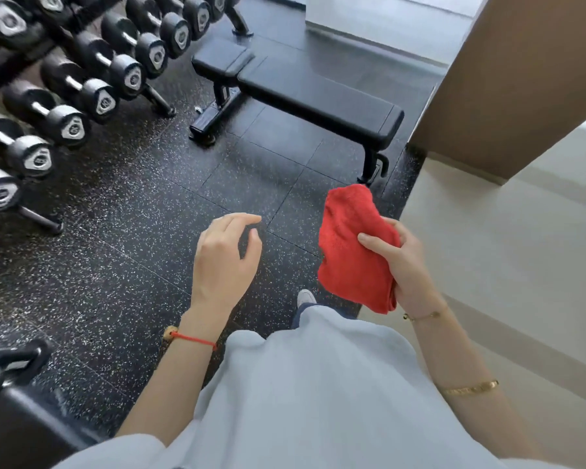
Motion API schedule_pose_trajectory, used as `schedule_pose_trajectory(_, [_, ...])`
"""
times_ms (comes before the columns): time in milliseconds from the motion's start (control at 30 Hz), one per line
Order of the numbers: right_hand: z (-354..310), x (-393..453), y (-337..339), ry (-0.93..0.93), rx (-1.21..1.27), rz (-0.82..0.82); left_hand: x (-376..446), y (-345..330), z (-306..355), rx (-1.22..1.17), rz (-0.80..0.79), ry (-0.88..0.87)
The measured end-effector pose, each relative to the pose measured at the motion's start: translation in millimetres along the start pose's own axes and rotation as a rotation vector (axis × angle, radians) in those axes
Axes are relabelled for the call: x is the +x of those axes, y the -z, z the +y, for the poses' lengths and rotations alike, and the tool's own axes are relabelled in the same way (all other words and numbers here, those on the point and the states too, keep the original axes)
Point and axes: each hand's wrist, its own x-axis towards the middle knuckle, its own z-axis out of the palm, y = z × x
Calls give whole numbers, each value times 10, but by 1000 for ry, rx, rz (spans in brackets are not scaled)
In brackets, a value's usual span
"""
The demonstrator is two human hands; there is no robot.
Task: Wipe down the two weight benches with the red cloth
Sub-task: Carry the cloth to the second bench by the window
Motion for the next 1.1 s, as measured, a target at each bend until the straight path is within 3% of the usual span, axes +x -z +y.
schedule_pose_trajectory(400, [-946,2117,-479,21,-38,-17,2222,-447,-33,25,0,-11])
schedule_pose_trajectory(800, [-1506,4243,-1202,22,33,145,4924,-1013,-656,8,-75,-164])
schedule_pose_trajectory(1100, [-1901,5457,-1441,-8,135,331,6603,-1575,-688,-32,-226,-342])
